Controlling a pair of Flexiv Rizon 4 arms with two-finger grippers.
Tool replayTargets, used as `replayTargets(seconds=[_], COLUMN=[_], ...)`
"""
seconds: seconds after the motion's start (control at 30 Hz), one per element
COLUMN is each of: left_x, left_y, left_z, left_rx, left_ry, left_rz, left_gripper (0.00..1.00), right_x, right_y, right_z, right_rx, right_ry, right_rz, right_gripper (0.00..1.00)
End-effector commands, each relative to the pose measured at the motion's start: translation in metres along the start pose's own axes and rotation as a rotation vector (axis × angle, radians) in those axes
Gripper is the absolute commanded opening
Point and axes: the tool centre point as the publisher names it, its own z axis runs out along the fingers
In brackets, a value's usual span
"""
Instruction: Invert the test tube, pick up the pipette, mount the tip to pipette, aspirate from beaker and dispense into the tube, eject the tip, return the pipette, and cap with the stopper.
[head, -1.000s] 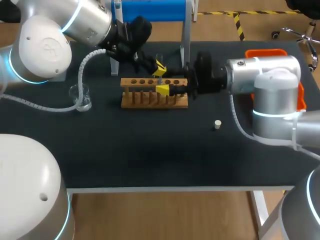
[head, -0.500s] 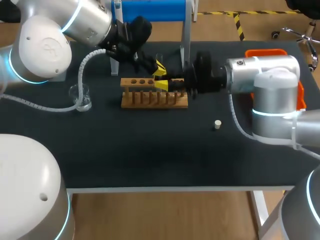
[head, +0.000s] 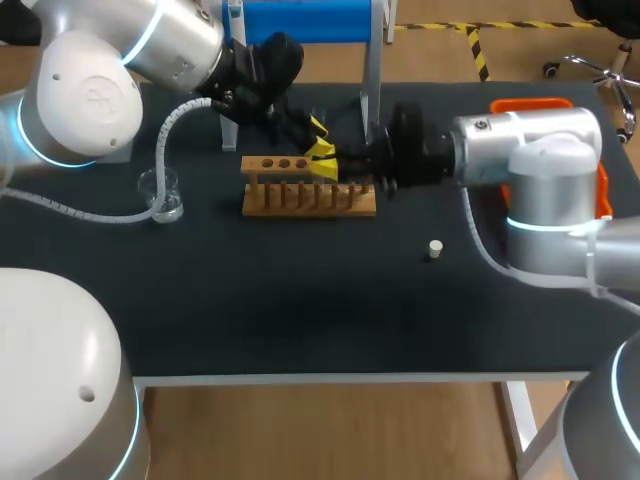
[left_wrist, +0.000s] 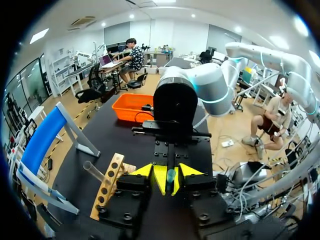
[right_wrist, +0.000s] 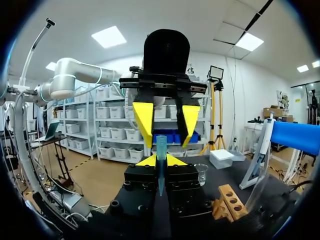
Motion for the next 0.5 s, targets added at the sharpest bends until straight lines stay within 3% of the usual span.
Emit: replayTargets(seconds=[0.03, 0.23, 0.5], left_x=[-0.001, -0.001, -0.001], left_y=[-0.001, -0.001, -0.001], left_z=[0.000, 0.000, 0.000], left_rx=[-0.005, -0.005, -0.005], left_ry=[0.005, 0.005, 0.005], left_rz=[-0.001, -0.001, -0.001], left_gripper=[1.00, 1.00, 1.00], right_x=[0.004, 0.010, 0.025], right_y=[0.000, -0.001, -0.004], right_z=[-0.013, -0.043, -0.106], right_rx=[0.010, 0.019, 0.023], right_ry=[-0.007, -0.018, -0.018], right_rz=[-0.003, -0.013, -0.011], right_gripper=[0.00, 0.00, 0.00])
